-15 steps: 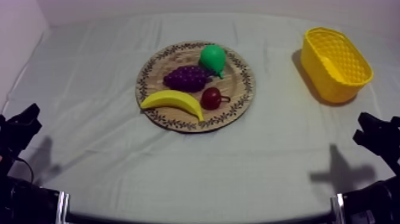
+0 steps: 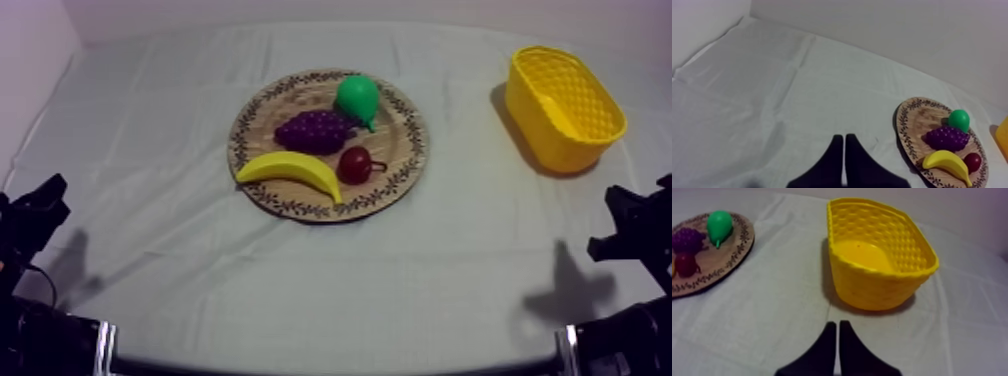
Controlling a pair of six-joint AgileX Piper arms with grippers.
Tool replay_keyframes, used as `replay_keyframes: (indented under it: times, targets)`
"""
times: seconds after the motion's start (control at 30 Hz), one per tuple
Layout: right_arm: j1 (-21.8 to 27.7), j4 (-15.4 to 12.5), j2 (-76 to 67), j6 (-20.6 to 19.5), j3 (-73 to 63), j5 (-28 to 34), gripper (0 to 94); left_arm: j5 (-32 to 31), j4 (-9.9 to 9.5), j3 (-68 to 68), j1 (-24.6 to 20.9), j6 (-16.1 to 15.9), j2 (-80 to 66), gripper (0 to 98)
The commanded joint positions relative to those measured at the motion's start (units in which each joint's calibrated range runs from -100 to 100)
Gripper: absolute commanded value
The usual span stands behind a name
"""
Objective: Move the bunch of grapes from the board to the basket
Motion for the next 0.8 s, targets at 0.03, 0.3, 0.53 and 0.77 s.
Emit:
replay_keyframes:
  times: [0.03, 0.3, 0.53, 0.77]
  targets:
    - [-0.04, -0.03, -0.02, -0.17, -0.01, 0.12, 0.5, 0.00, 0.01, 0.00, 0.01, -0.01, 0.00, 0.0]
    - [-0.16, 0.24, 0.60, -0.39, -0.05, -0.60, 0.5, 0.00, 0.01, 0.00, 0.01, -0.01, 0.00, 0.0]
    - [-0.20, 0.36, 5.59, -0.29, -4.04, -2.58, 0.5, 0.00, 0.01, 0.00, 0.01, -0.01, 0.00, 0.0]
    - [0.36, -0.79, 15.59, 1.13, -14.46, -3.73, 0.5, 0.00, 0.01, 0.00, 0.01, -0.01, 0.00, 0.0]
